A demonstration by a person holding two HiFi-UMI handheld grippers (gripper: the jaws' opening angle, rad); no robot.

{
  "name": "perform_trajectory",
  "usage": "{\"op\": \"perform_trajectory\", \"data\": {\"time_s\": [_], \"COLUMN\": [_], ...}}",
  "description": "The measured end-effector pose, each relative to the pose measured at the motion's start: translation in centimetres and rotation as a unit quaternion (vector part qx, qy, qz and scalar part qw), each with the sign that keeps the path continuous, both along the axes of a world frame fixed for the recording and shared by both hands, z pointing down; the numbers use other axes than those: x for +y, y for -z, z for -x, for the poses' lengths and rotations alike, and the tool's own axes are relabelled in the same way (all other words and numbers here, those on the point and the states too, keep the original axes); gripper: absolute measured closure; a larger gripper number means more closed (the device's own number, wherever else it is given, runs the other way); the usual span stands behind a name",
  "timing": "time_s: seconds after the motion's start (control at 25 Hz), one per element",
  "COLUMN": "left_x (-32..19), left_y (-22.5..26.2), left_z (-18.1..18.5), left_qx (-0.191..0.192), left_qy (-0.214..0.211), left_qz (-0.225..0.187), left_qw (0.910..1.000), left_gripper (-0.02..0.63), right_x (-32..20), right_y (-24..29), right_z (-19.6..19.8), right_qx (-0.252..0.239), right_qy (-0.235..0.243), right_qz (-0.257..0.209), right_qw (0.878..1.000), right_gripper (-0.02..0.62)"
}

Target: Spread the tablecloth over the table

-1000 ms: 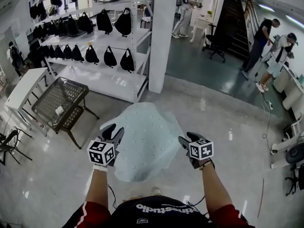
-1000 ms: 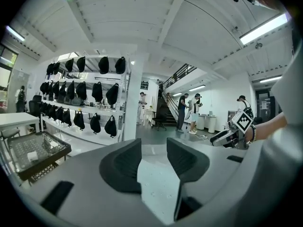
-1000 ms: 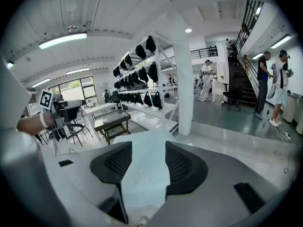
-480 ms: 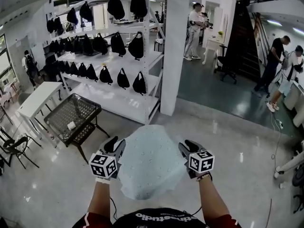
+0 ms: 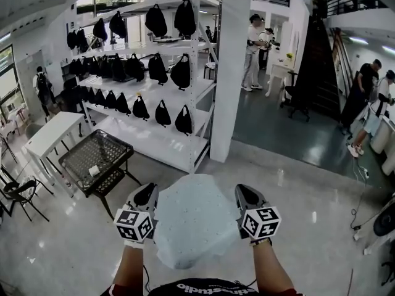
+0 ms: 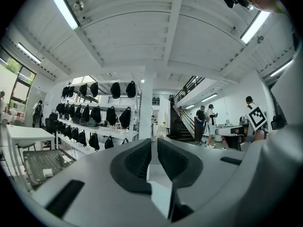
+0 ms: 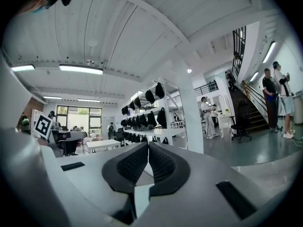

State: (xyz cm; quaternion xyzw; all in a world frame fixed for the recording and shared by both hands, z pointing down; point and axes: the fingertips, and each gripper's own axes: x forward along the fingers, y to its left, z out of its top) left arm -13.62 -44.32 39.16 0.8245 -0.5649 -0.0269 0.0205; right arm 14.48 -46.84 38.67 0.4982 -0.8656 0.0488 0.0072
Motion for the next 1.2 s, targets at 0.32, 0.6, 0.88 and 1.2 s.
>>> {"op": "perform_trajectory", "data": {"time_s": [0.32, 0.6, 0.88, 1.2], "left_x": [0.6, 0.9, 1.0, 1.2], "left_y": [1.1, 1.3, 1.9, 2.5], "left_z": [-0.2, -0.3, -1.0, -1.0], "left_qx": [0.01, 0.003, -0.002, -0.003], "left_qy": [0.004, 0.004, -0.007, -0.004], "left_qz": [-0.004, -0.012, -0.016, -0.02], "left_qw": [0.9999, 0.9999, 0.9999, 0.9998], "left_gripper": [0.589, 0.589, 0.589, 0.589], "right_x": [1.2, 1.9, 2.0, 2.4], "right_y": [1.9, 2.0, 2.8, 3.2], "right_z": [0.1, 0.6, 0.3, 0.5], "right_qx": [-0.003, 0.019, 0.01, 0.01], "right_qy": [-0.026, -0.028, -0.025, -0.013], "right_qz": [-0.024, -0.038, -0.037, -0.04], "right_qw": [0.999, 0.999, 0.999, 0.999], "right_gripper": [0.571, 0.572, 0.572, 0.572]}}
